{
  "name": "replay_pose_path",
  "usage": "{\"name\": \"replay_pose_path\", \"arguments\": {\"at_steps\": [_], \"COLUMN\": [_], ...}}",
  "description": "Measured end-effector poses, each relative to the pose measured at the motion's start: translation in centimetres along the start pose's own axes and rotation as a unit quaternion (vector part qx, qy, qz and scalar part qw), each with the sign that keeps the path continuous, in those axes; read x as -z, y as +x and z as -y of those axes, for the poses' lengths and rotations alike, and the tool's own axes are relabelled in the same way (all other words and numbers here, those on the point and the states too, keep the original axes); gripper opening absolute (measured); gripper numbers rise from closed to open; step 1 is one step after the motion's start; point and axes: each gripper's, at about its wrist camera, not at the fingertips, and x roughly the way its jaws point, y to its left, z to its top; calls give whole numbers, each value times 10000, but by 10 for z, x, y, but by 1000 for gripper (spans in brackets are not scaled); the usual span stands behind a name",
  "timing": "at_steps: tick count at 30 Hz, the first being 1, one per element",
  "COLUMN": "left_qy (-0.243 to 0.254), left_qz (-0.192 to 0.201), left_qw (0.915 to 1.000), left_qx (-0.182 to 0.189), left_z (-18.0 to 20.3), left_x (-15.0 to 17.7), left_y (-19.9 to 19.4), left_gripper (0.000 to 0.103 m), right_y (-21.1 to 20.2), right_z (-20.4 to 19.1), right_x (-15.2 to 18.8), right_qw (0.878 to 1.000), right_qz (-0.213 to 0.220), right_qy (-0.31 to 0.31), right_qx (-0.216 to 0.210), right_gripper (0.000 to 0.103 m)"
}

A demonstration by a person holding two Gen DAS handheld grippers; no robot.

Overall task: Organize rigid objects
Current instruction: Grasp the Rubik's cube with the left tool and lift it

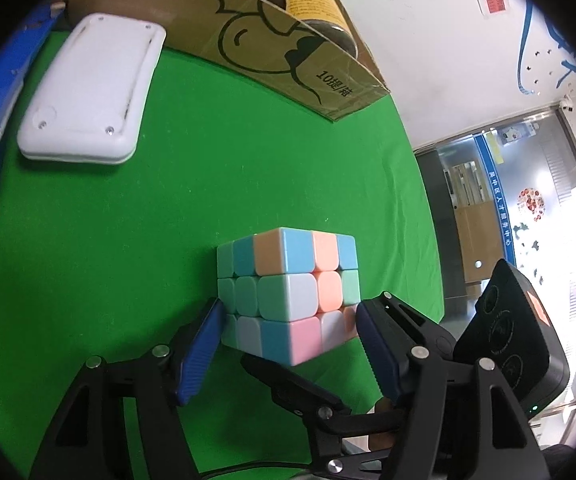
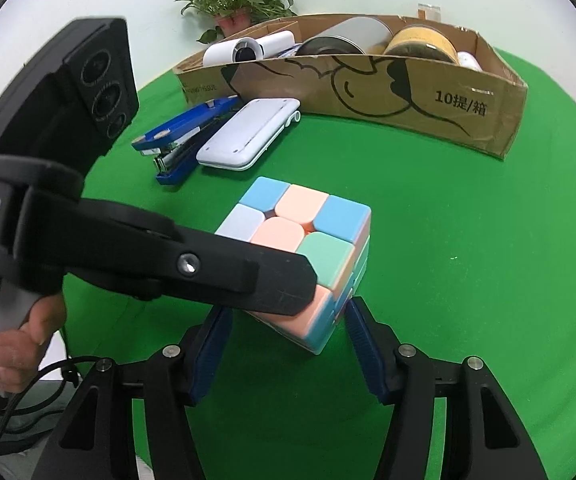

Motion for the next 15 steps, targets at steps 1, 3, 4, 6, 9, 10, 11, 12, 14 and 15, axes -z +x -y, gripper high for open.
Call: {"name": "replay_pose_path", "arguments": {"at_steps": [1,3,4,6,9,10,11,12,14,15], "left_qy": [5,15,33,133,209,233,258,288,355,381], "left_qz": [21,82,111,192,318,379,430,509,603,654], "left_qw": [10000,9999,9999,9996,9990,9986,9983,9978,9969,9965], "left_qx": [-24,-77,-97,-165,-248,-271,-282,-310,-352,-344], "left_z": [0,0,0,3,7,8,8,10,14,16], "left_x": [0,0,1,1,1,0,-1,-3,-7,-9], "left_y": [-1,-4,-7,-13,-23,-28,-32,-37,-44,-49], "left_gripper": [66,64,63,62,62,62,61,59,55,55], "right_y": [1,-1,-2,-5,-8,-10,-11,-13,-18,-21], "right_z": [-1,-4,-7,-11,-19,-23,-25,-27,-28,-28], "right_x": [0,0,-1,-2,-5,-8,-9,-12,-16,-19], "right_qw": [10000,10000,9999,9998,9994,9991,9989,9985,9982,9980], "right_qz": [16,87,128,172,257,299,337,399,467,513], "right_qy": [10,-7,-36,-84,-203,-237,-271,-311,-310,-300], "right_qx": [11,24,34,62,138,165,179,202,211,211], "right_gripper": [57,56,55,55,55,55,55,55,55,55]}}
